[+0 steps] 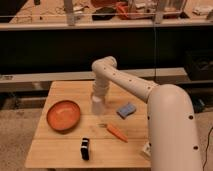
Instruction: Place the ceramic cup over the eraser
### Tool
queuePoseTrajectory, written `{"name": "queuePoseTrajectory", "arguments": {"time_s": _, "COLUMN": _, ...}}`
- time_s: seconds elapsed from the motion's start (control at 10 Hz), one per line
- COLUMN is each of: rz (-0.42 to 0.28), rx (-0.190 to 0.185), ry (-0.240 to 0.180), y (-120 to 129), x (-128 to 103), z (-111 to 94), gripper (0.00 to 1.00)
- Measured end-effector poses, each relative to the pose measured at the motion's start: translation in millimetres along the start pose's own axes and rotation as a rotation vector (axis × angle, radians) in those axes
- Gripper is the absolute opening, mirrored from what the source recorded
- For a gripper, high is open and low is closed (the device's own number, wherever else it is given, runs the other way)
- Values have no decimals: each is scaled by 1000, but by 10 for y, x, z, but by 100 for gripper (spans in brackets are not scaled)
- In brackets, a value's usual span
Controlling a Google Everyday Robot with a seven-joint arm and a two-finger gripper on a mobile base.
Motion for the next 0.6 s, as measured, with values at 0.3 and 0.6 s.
{"name": "queuePoseTrajectory", "arguments": {"time_s": 0.3, "rz": -10, "rx": -2, "ry": 1, "y": 16, "x": -15, "z": 0, "gripper": 6}}
{"name": "queuePoseTrajectory", "arguments": {"time_s": 0.6, "rz": -11, "rx": -2, "ry": 1, "y": 16, "x": -15, "z": 0, "gripper": 6}}
